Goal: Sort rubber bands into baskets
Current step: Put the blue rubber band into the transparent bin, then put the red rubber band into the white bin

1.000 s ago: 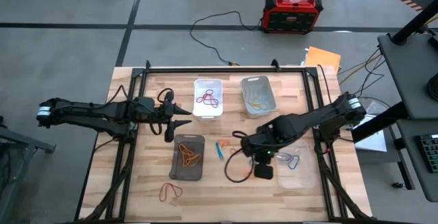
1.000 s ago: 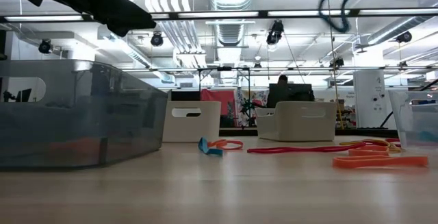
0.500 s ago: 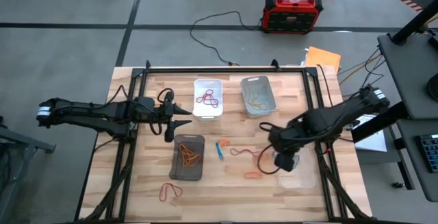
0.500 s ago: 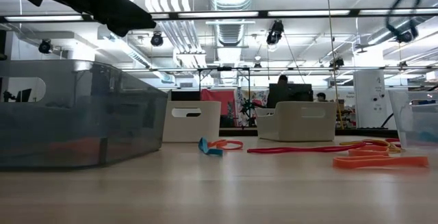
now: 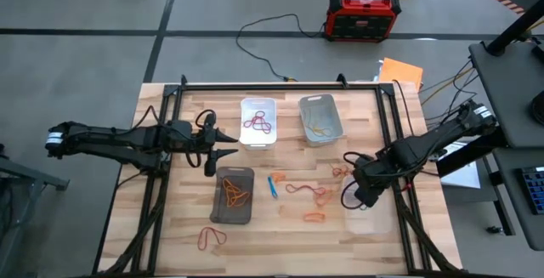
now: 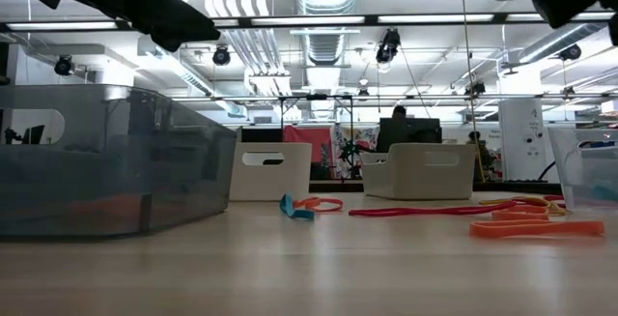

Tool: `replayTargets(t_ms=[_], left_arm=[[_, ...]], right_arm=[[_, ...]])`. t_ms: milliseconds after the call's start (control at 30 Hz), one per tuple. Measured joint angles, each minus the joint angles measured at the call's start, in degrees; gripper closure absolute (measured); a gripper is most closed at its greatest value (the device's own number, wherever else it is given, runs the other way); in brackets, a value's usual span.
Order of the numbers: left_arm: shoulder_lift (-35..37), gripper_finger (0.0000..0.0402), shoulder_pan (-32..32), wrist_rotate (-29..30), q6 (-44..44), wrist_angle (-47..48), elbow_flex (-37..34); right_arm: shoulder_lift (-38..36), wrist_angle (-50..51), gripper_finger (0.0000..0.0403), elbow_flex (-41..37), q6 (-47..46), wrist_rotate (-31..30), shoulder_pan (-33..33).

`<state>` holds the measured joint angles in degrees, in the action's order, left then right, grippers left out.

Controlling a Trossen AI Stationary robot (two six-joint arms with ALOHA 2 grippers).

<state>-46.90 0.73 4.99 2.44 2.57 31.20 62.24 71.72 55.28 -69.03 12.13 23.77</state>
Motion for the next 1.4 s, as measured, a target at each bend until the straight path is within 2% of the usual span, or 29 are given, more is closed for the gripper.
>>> replayTargets(t_ms=[500,1200,1400], left_arm=[[0.0,0.028,0.0,0.02,0.02,0.0,0.0],[-0.12,0.028,0.0,0.02,-0.13,0.02,0.0],[-1.12,0.028,0.0,0.02,-0.15,0.02,0.0]], right_arm=[[1.33,-0.39,0.0381,-2.3,0.02,-0.12,0.0],[1.35,-0.47,0.0273,-2.2,-3.06,-1.22,-0.02],[1.24,-3.73,0.0256,-2.2,-2.99,-1.73,-0.02]])
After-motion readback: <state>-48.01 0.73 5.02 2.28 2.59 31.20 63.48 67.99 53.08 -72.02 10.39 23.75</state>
